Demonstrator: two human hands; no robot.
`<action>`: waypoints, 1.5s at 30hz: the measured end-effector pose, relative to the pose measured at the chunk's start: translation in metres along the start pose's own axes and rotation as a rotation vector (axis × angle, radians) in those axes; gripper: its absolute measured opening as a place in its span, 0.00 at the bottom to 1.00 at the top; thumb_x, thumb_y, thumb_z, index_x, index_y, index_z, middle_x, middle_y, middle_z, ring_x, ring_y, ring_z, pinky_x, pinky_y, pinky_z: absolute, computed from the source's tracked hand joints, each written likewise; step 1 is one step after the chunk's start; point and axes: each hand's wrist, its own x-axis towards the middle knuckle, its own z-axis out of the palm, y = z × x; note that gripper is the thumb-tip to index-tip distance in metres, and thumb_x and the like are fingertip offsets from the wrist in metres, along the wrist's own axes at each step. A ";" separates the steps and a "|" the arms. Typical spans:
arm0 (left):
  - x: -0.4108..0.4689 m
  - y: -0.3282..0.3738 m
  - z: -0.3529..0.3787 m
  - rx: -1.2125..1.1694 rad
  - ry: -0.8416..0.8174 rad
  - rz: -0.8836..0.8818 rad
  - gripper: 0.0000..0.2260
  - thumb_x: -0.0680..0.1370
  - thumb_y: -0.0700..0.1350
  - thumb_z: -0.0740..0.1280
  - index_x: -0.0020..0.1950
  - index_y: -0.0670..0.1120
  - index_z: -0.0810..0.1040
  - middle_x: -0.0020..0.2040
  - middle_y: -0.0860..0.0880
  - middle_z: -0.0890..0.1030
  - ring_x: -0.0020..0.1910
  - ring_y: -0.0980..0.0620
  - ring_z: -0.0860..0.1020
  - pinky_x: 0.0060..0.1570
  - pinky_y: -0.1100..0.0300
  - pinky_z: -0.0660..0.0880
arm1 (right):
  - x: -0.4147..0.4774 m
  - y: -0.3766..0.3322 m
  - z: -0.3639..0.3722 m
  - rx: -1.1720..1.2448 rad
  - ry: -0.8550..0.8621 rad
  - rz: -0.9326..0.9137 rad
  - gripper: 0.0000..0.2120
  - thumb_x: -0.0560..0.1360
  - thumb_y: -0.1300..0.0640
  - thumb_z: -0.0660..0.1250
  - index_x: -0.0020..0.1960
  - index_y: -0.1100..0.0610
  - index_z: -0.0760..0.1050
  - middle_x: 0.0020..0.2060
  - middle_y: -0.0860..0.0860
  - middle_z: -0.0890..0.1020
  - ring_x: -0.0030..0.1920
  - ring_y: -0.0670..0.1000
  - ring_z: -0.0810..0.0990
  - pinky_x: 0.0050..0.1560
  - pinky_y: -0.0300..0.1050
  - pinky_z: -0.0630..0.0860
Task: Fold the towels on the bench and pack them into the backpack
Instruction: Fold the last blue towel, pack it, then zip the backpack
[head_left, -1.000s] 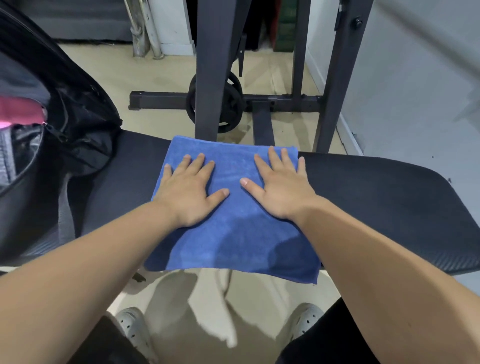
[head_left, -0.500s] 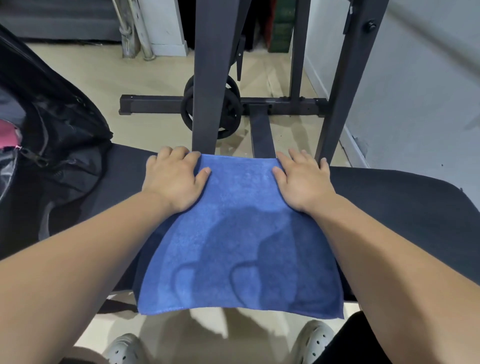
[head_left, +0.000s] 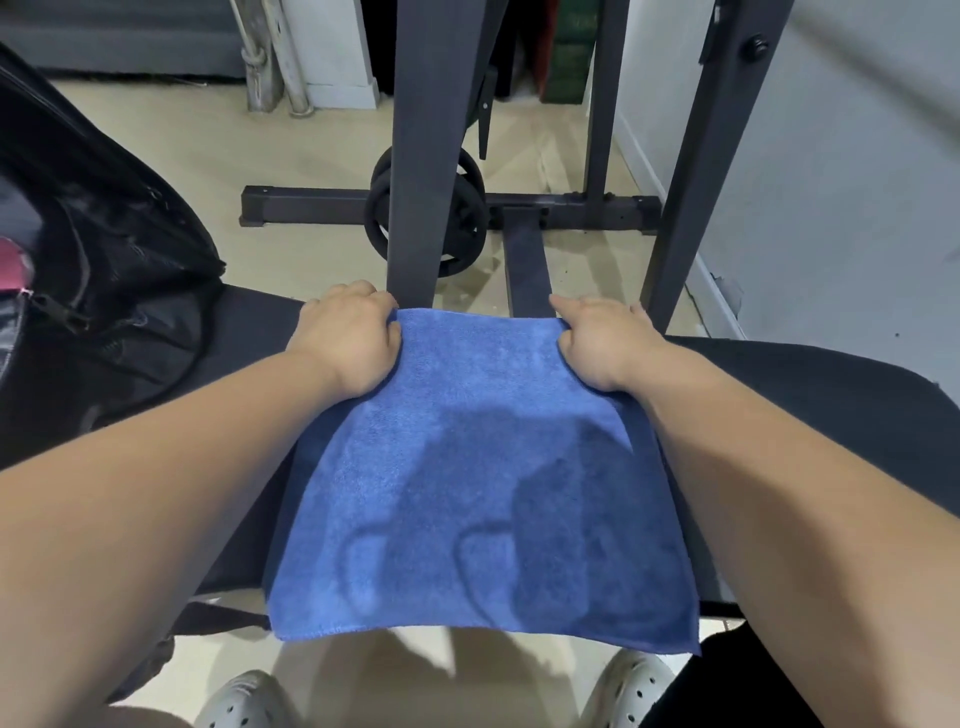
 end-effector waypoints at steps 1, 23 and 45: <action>0.002 0.000 -0.002 0.005 0.011 0.007 0.13 0.82 0.49 0.58 0.60 0.47 0.78 0.57 0.46 0.77 0.59 0.42 0.72 0.59 0.45 0.70 | 0.002 -0.001 -0.004 -0.008 -0.021 -0.012 0.26 0.81 0.58 0.52 0.79 0.51 0.62 0.74 0.52 0.68 0.73 0.57 0.67 0.75 0.58 0.60; -0.030 -0.004 -0.058 -0.182 0.307 0.127 0.06 0.75 0.39 0.68 0.44 0.48 0.74 0.43 0.49 0.78 0.43 0.44 0.75 0.39 0.51 0.71 | -0.060 -0.006 -0.053 -0.124 0.559 -0.137 0.02 0.80 0.58 0.64 0.49 0.53 0.73 0.48 0.52 0.73 0.45 0.57 0.74 0.41 0.48 0.68; -0.186 -0.014 -0.013 -0.023 0.179 0.358 0.10 0.65 0.35 0.70 0.40 0.50 0.81 0.37 0.53 0.76 0.38 0.45 0.77 0.35 0.55 0.73 | -0.204 0.013 0.013 -0.114 0.212 -0.212 0.11 0.72 0.62 0.66 0.48 0.47 0.79 0.46 0.45 0.76 0.45 0.49 0.72 0.41 0.44 0.69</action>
